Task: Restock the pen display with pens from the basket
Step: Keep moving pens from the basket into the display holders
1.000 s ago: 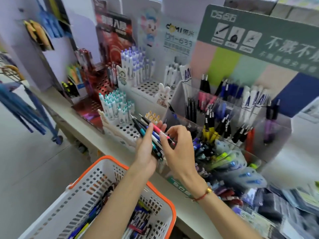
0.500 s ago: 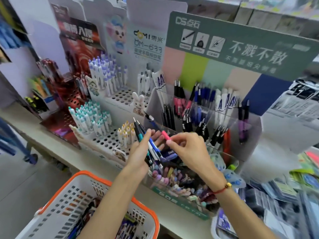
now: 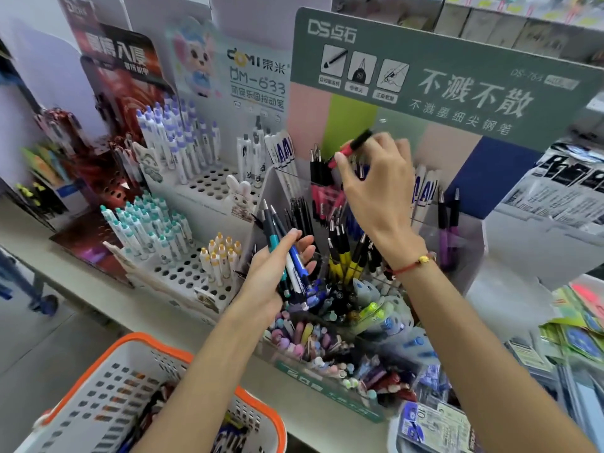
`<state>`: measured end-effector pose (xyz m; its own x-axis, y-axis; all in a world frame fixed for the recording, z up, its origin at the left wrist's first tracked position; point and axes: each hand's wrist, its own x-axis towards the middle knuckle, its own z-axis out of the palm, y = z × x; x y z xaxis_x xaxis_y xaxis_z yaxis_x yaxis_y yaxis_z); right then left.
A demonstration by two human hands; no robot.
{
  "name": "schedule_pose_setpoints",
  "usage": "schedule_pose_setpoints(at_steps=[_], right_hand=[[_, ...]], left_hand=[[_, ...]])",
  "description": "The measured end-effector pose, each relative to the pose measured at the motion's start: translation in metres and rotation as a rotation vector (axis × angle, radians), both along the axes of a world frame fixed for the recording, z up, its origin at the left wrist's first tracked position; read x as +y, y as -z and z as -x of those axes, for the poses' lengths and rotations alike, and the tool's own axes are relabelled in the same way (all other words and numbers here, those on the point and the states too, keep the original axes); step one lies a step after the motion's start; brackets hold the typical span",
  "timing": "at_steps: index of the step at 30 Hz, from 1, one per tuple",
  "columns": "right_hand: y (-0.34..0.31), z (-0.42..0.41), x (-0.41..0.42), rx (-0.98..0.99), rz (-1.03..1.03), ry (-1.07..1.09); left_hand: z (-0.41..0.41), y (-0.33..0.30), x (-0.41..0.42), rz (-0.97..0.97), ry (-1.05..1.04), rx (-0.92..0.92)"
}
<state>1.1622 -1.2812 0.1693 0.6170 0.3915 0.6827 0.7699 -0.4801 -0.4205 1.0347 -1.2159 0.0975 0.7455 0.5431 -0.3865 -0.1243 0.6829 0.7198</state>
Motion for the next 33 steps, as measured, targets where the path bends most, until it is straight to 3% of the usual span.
schedule_pose_setpoints(at_steps=[2, 9, 15, 21, 27, 29, 33], right_hand=[[-0.003, -0.004, 0.004, -0.076, 0.177, 0.08], [-0.023, -0.011, 0.009, 0.015, 0.52, 0.067], [-0.029, -0.012, 0.013, 0.025, 0.131, -0.035], [-0.022, -0.019, 0.018, 0.043, 0.394, -0.012], [-0.025, 0.002, 0.001, -0.131, 0.041, -0.06], [-0.025, 0.018, -0.006, 0.042, 0.093, -0.188], [-0.008, 0.036, -0.011, 0.577, 0.533, -0.35]], left_hand=[[0.0, -0.003, -0.001, 0.001, 0.003, 0.004], [0.006, -0.005, -0.001, 0.0, 0.051, -0.001], [0.014, -0.005, 0.002, 0.006, 0.094, -0.001], [0.019, -0.004, 0.001, 0.006, 0.146, 0.004], [0.023, -0.003, 0.001, -0.067, 0.171, -0.048], [0.024, -0.005, 0.001, -0.042, 0.198, -0.101], [0.026, -0.011, -0.003, -0.012, 0.258, -0.141]])
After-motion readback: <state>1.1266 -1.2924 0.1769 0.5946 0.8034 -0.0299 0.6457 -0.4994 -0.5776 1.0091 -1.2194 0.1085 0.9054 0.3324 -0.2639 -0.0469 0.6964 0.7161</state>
